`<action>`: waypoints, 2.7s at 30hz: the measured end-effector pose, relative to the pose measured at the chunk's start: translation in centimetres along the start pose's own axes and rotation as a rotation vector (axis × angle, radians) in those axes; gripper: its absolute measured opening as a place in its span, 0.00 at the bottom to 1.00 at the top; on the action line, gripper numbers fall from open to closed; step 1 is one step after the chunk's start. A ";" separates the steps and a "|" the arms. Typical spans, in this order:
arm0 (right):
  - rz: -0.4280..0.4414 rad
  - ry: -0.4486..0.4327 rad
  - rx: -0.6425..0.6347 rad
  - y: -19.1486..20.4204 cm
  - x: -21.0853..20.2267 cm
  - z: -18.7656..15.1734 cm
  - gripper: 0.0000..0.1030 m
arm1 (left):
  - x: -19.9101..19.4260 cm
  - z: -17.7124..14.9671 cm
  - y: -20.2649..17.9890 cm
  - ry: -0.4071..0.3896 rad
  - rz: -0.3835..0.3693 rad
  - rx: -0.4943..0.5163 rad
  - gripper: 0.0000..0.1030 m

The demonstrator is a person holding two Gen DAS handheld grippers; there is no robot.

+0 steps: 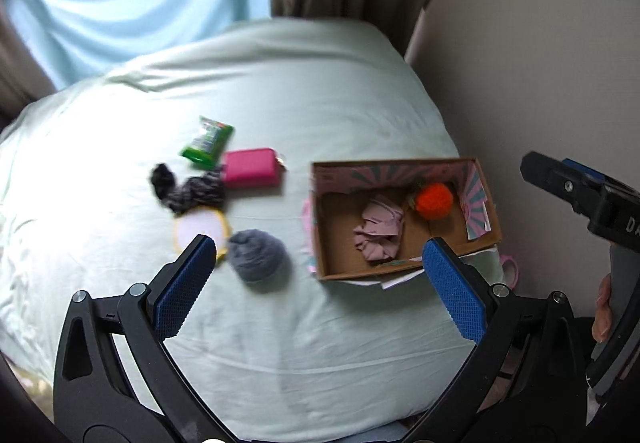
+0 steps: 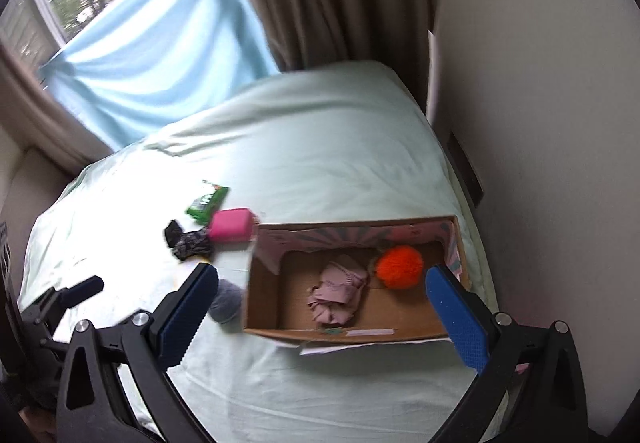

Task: Organize soft objects
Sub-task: 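Move both tools back toward the remaining items on the bed, then grasp the yellow-rimmed mesh pad with the left tool while the right tool grasps the grey sock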

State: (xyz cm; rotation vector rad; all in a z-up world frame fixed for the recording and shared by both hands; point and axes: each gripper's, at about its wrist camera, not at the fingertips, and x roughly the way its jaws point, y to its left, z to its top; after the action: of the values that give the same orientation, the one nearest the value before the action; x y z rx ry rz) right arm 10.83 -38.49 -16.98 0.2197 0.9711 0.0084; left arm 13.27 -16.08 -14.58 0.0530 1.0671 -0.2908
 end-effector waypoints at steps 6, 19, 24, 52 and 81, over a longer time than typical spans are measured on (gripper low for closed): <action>0.019 -0.078 -0.088 5.6 -5.0 -2.0 1.00 | -6.4 -2.3 5.0 -0.096 0.036 -0.056 1.00; 0.039 -0.195 -0.135 14.0 -8.6 -6.6 1.00 | -12.7 -7.7 14.5 -0.182 0.071 -0.111 1.00; 0.020 -0.200 -0.128 16.6 -8.4 -7.0 1.00 | -12.4 -7.2 17.1 -0.187 0.043 -0.085 1.00; -0.079 -0.164 0.245 21.7 16.7 -12.8 1.00 | 16.7 -6.1 25.1 -0.078 -0.202 0.209 1.00; -0.098 -0.069 0.363 16.8 32.1 -15.7 0.82 | 31.7 -8.8 21.8 0.014 -0.146 0.247 0.98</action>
State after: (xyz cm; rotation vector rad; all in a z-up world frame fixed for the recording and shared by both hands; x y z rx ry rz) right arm 17.70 -15.82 -48.59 0.5025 0.9091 -0.2649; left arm 25.57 -0.17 -48.50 0.1990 1.0463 -0.5544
